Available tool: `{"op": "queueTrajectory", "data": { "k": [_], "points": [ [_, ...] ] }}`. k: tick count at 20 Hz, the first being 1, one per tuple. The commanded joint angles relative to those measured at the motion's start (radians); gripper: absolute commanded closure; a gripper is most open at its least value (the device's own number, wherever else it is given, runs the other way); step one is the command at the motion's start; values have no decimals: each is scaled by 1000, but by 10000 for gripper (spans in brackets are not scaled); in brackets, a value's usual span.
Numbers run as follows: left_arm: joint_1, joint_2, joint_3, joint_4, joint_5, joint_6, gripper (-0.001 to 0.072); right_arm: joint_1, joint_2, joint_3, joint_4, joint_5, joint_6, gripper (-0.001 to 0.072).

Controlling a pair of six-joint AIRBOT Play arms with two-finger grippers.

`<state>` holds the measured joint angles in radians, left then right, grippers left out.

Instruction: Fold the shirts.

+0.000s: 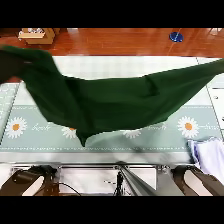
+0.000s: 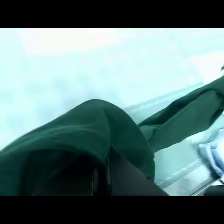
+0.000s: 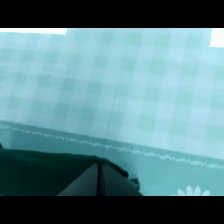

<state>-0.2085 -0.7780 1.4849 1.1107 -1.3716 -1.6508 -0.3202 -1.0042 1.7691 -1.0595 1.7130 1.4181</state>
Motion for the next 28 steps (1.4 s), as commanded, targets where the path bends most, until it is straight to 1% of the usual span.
{"op": "queueTrajectory", "data": {
  "k": [1, 3, 5, 7, 9, 12, 13, 15, 18, 19, 20, 21, 22, 23, 25, 26, 28],
  "points": [
    [0, -75, -175, -5, 182, 20, 679, 0, -175, 1, -20, 23, 2, 691],
    [0, -158, -224, -11, 287, 52, 678, 0, -292, 1, -20, -1, 0, 691],
    [-2, -268, -228, -12, 354, 80, 678, 0, -412, 1, -19, -54, -2, 691],
    [-8, -382, -228, -16, 423, 131, 679, 0, -505, 1, -19, -113, -1, 691],
    [-11, -488, -228, -60, 493, 194, 678, 0, -573, 1, -11, -163, -2, 691],
    [-12, -617, -227, -180, 626, 287, 679, 0, -646, 1, 28, -251, -5, 691],
    [-12, -651, -227, -205, 672, 307, 679, 0, -665, 1, 37, -278, -4, 691],
    [-12, -706, -226, -214, 710, 308, 679, 0, -705, 1, 44, -308, -4, 690],
    [-12, -766, -226, -214, 657, 304, 677, 0, -765, 1, 43, -272, -5, 689],
    [-11, -780, -226, -214, 624, 304, 640, 0, -782, 1, 43, -262, -5, 685],
    [-9, -785, -226, -214, 595, 304, 509, 0, -790, 1, 51, -263, -6, 635],
    [1, -781, -222, -214, 571, 304, 365, -1, -792, 1, 72, -267, -20, 521],
    [19, -776, -201, -213, 532, 304, 293, -6, -786, 2, 105, -272, -43, 430],
    [51, -771, -161, -213, 470, 304, 241, -17, -772, 9, 145, -265, -73, 404],
    [143, -763, -44, -196, 305, 307, 236, -50, -729, 37, 167, -222, -111, 405],
    [196, -761, 18, -175, 212, 312, 236, -71, -698, 53, 135, -185, -130, 405],
    [312, -746, 106, -158, 38, 315, 238, -116, -642, 65, 15, -114, -147, 405]
  ]
}}
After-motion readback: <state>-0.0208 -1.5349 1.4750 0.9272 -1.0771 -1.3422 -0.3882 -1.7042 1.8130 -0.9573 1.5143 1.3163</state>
